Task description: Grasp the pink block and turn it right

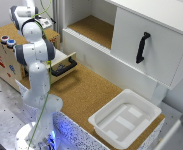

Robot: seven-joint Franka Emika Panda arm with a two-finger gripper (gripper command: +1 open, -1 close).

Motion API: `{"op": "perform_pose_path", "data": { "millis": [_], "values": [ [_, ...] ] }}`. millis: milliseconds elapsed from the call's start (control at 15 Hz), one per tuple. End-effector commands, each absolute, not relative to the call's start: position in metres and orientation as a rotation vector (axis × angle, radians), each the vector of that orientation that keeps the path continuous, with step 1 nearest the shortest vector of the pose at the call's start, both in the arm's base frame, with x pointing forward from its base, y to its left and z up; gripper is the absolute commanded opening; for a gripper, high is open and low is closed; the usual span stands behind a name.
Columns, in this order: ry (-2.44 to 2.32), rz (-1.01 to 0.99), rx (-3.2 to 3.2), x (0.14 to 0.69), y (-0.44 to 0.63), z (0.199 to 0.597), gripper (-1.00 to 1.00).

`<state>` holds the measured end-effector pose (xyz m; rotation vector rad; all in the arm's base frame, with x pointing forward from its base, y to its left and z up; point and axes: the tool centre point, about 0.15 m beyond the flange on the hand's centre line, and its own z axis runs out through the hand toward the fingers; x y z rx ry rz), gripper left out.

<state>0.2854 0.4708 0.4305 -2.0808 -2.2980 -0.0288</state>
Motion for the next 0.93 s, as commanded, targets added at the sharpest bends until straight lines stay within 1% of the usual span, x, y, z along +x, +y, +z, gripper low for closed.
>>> {"op": "perform_pose_path", "data": {
  "millis": [0,200,267,533,600,733,800,867],
  "values": [
    [-2.374,0.022,-2.038,0.276,0.477,0.447,-1.00],
    [-2.429,-0.001,-1.957,0.285,0.475,0.470,-1.00],
    [-2.427,-0.035,-1.954,0.292,0.472,0.477,-1.00],
    [-2.467,-0.067,-1.901,0.307,0.466,0.487,-1.00],
    [-2.489,-0.050,-1.904,0.308,0.465,0.493,-1.00],
    [-2.449,-0.098,-1.991,0.311,0.462,0.508,-1.00],
    [-2.417,-0.073,-2.059,0.312,0.460,0.505,-1.00],
    [-2.303,-0.089,-2.154,0.312,0.454,0.501,-1.00]
  ]
}}
